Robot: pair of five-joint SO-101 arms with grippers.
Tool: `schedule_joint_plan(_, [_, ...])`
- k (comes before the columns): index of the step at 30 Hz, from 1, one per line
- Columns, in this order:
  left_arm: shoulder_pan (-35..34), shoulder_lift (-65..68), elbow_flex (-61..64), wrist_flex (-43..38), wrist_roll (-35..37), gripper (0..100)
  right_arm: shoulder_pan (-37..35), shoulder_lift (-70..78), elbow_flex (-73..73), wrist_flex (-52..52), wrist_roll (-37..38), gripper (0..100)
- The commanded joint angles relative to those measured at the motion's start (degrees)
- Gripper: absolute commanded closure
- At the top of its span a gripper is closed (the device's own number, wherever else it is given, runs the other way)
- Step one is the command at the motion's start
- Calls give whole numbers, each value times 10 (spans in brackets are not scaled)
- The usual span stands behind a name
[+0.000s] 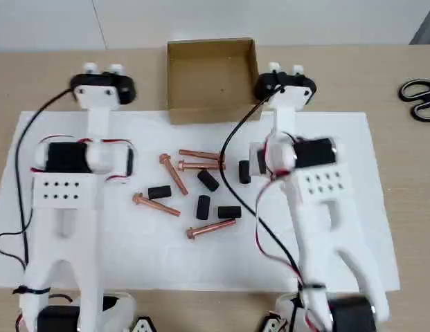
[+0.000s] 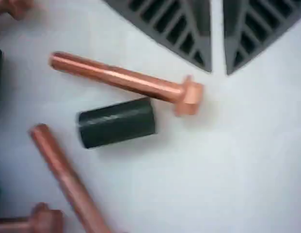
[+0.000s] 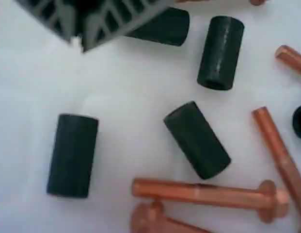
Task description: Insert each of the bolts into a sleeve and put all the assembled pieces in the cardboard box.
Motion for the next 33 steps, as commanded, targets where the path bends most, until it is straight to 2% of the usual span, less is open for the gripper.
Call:
schedule_joint_plan(1, [-25, -2, -29, 4, 22, 994, 4, 80, -48, 7, -44, 995])
schedule_joint_plan(10, [-24, -1, -29, 23, 26, 994, 4, 288, -200, 71, -41, 991])
schedule_joint_plan(15, [-23, -1, -29, 24, 27, 994, 3, 364, -277, 96, -40, 852])
schedule_joint_plan(17, [-23, -1, -29, 30, 27, 994, 2, 379, -302, 105, -40, 828])
schedule_joint_plan(23, [-22, -1, -29, 32, 27, 994, -29, 400, -342, 104, -40, 872])
schedule_joint_plan(27, [-22, -1, -29, 32, 28, 994, -55, 420, -345, 101, -34, 872])
schedule_joint_plan(33, [-22, -1, -29, 32, 28, 994, -58, 448, -345, 81, -17, 872])
